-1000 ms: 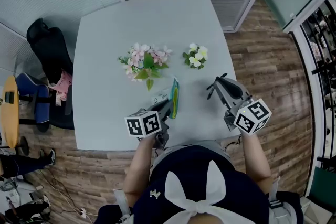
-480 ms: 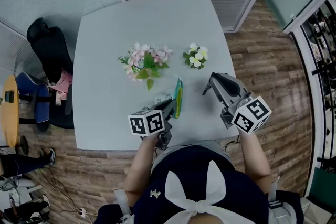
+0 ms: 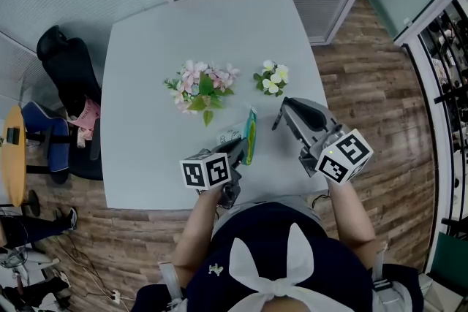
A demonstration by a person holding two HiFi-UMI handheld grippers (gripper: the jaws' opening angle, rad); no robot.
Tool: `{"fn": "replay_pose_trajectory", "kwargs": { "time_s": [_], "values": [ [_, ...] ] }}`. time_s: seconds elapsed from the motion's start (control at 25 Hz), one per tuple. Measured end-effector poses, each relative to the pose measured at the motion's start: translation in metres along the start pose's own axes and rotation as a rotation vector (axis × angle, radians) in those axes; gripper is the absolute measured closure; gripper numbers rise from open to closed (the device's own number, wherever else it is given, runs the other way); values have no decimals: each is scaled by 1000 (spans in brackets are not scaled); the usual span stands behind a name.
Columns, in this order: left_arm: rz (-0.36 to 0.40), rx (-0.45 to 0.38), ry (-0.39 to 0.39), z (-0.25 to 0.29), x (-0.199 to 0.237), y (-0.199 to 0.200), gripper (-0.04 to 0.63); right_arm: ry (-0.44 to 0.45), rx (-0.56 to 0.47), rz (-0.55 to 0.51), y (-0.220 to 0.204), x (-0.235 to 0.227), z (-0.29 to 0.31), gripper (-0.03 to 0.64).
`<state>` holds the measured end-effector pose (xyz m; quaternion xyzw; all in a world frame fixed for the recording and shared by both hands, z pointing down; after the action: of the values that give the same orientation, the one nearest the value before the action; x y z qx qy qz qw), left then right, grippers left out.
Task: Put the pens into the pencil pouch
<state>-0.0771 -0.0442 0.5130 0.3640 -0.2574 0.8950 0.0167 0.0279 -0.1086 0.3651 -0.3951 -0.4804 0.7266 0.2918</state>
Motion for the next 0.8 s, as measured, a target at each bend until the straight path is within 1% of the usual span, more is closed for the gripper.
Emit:
{"fn": "replay_pose_trajectory", "kwargs": {
  "time_s": [0.32,0.8],
  "values": [
    [4,4,-2,3,-2,0,546,45,-16,-16,8,12,15,565],
    [-1,9,-13,6,-7,0,546,96,6,-27,4,28,32,565]
  ]
}}
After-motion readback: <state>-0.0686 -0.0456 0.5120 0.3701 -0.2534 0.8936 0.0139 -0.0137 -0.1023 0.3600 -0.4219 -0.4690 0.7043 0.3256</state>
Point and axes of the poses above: the fingertips, and each gripper's own axes: z forward along the fingers, x to its left, y out of its top, the point moved 1 cm from there along -z, backward along the fingers, and after that the axes turned 11 degrees about x, right-handed, at the moved point
